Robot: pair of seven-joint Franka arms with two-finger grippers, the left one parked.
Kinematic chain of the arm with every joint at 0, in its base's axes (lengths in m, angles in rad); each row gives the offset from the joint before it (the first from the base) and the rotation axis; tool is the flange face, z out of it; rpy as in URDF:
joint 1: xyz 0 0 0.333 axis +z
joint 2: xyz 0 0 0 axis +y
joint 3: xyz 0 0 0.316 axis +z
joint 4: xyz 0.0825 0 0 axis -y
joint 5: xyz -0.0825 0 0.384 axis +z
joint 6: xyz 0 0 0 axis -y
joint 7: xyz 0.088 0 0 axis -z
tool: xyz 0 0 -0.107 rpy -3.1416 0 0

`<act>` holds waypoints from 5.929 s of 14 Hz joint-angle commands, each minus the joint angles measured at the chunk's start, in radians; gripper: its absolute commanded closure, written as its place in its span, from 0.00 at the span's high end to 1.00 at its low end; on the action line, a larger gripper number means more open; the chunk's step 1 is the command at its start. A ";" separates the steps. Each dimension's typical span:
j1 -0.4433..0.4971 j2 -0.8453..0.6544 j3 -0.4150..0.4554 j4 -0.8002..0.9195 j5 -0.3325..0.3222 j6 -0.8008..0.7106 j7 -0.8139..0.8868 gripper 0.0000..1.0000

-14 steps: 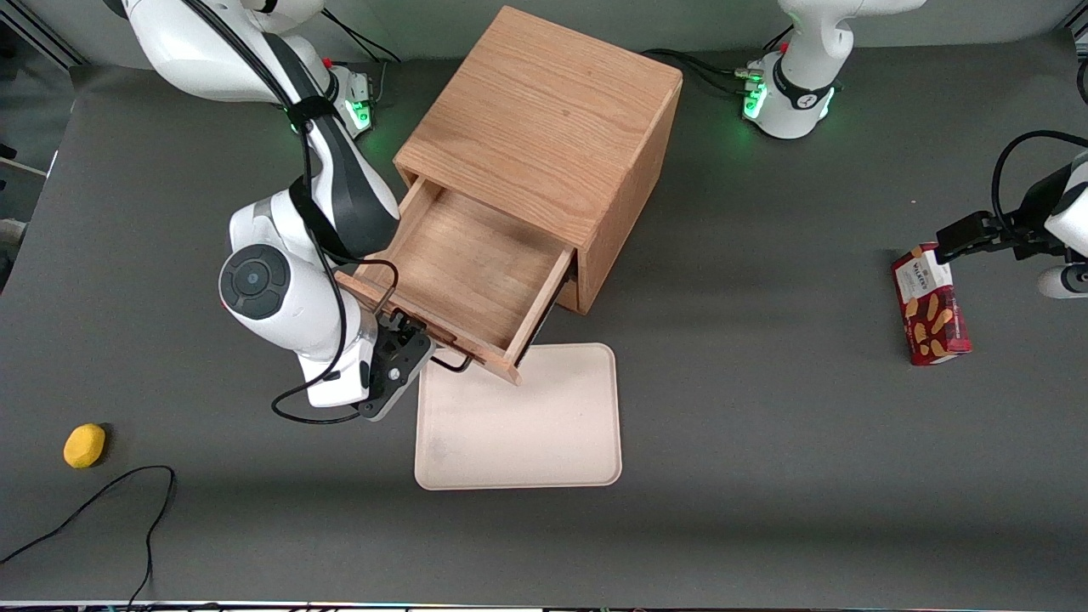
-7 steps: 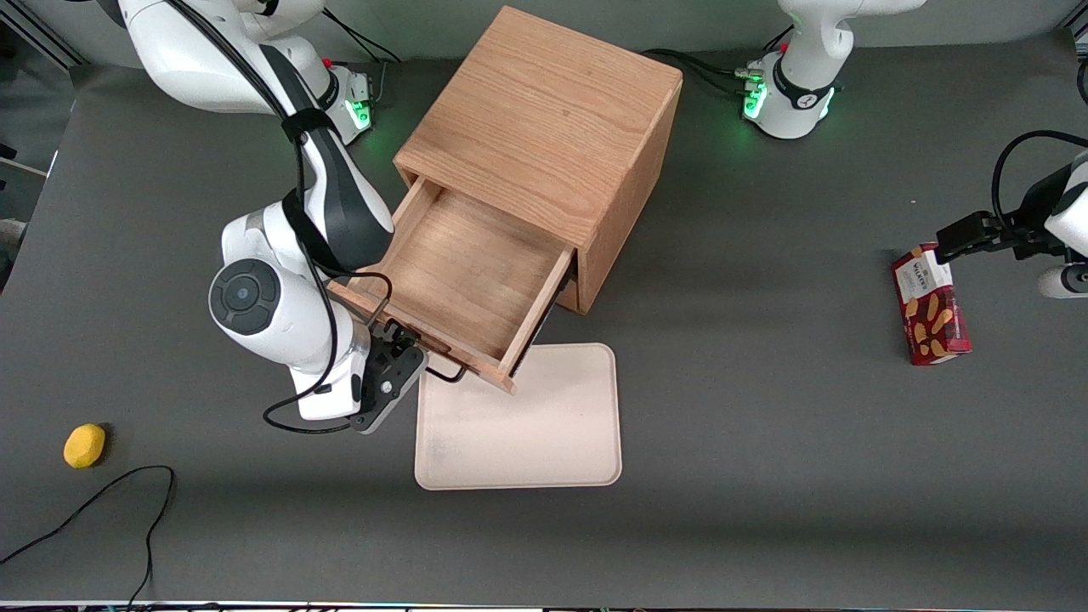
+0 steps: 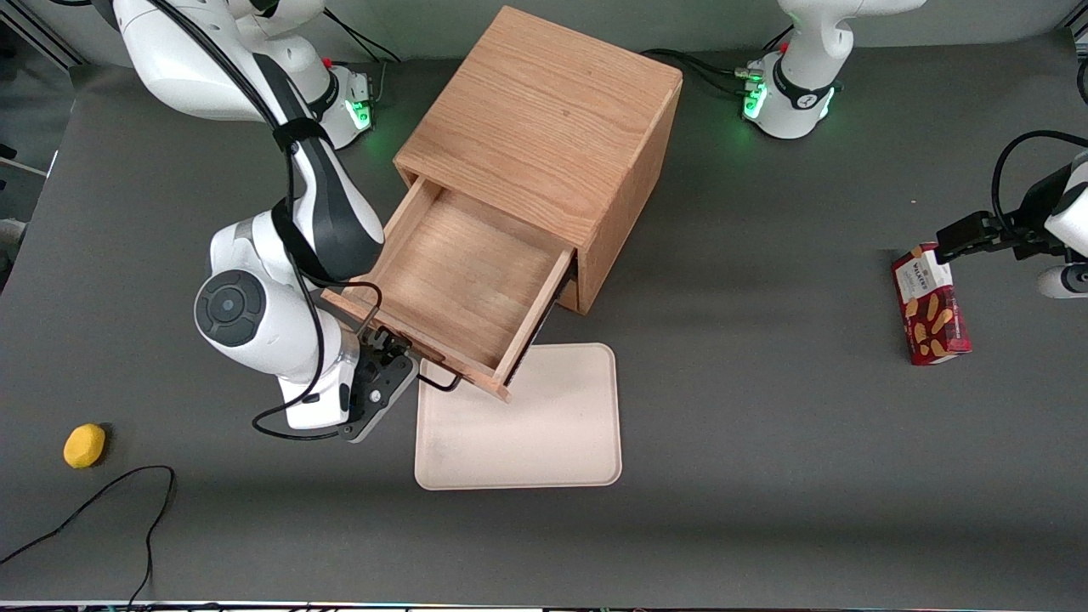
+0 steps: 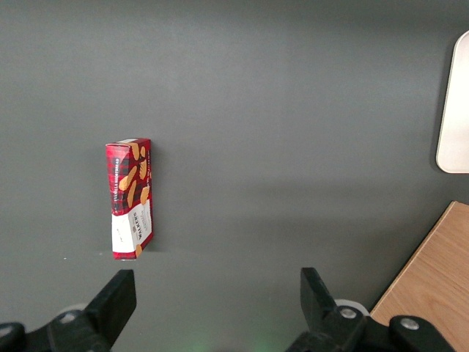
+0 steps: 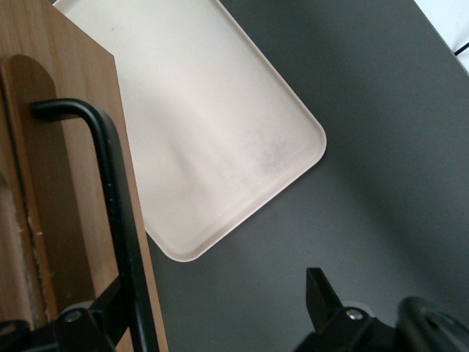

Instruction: Open upper drawer

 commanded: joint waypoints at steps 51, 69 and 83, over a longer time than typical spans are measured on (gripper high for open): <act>-0.257 -0.562 0.056 -0.242 -0.172 -0.292 0.302 1.00; -0.369 -0.566 -0.017 -0.264 -0.104 -0.304 0.563 1.00; -0.375 -0.574 -0.029 -0.260 -0.105 -0.172 0.575 1.00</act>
